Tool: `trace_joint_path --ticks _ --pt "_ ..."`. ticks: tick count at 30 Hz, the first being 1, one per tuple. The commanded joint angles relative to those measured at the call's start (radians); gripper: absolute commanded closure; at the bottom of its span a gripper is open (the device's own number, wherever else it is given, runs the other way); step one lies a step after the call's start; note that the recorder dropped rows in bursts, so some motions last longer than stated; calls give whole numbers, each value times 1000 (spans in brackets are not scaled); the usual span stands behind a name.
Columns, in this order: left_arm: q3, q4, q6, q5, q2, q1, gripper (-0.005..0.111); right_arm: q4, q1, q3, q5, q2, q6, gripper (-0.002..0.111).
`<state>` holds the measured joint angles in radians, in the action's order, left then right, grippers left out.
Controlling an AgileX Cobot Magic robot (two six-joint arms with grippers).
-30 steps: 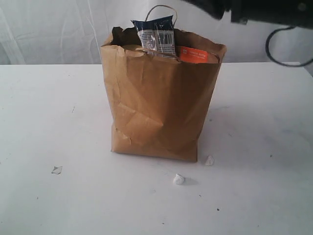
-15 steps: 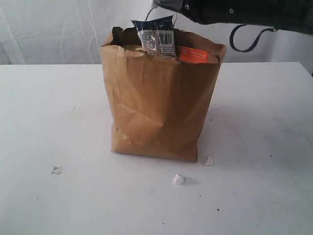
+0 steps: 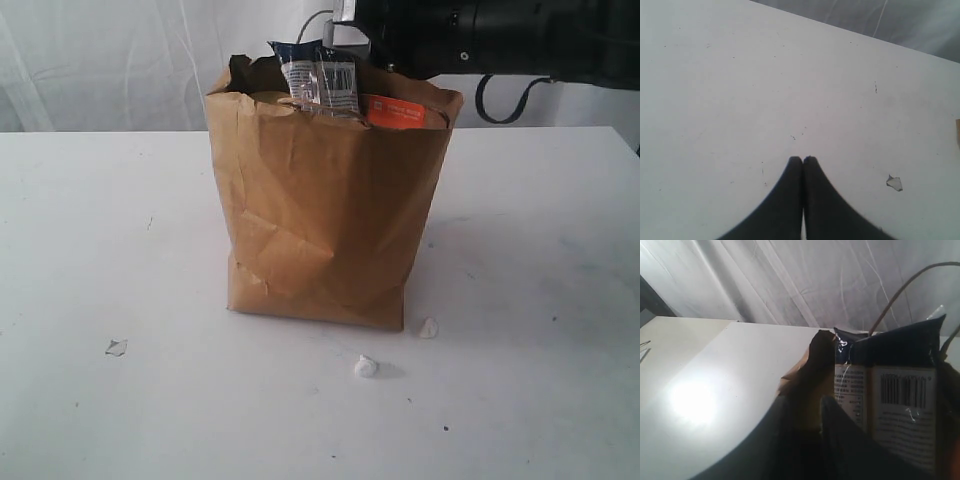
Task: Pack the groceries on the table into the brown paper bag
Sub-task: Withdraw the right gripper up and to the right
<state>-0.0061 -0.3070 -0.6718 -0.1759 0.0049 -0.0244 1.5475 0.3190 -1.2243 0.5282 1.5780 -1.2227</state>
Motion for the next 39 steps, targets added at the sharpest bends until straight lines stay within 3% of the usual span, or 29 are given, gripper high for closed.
trace_joint_path --ticks 1,7,17,20,24,26,34,37,39 --pt "6 -4 -2 -1 -5 3 107 -5 -1 -12 -15 -24 -11 86" --pt "6 -4 -2 -1 -5 3 107 -78 -1 -12 -219 -106 -15 86" --pt "6 -4 -2 -1 -5 3 107 -155 -1 -10 -1099 -232 -34 86" --pt "6 -4 -2 -1 -5 3 107 -123 -3 -10 -1262 -220 -277 87" --pt "6 -4 -2 -1 -5 3 107 105 -29 -10 -1268 -166 -927 94" --pt "6 -4 -2 -1 -5 3 107 197 -43 3 -1316 -130 -919 99" --pt "6 -4 -2 -1 -5 3 107 197 -60 153 -1329 23 -915 108" --pt "6 -4 -2 -1 -5 3 107 197 -60 210 -1329 46 -669 108" --pt "6 -4 -2 -1 -5 3 107 197 -60 246 -1295 22 -342 108"
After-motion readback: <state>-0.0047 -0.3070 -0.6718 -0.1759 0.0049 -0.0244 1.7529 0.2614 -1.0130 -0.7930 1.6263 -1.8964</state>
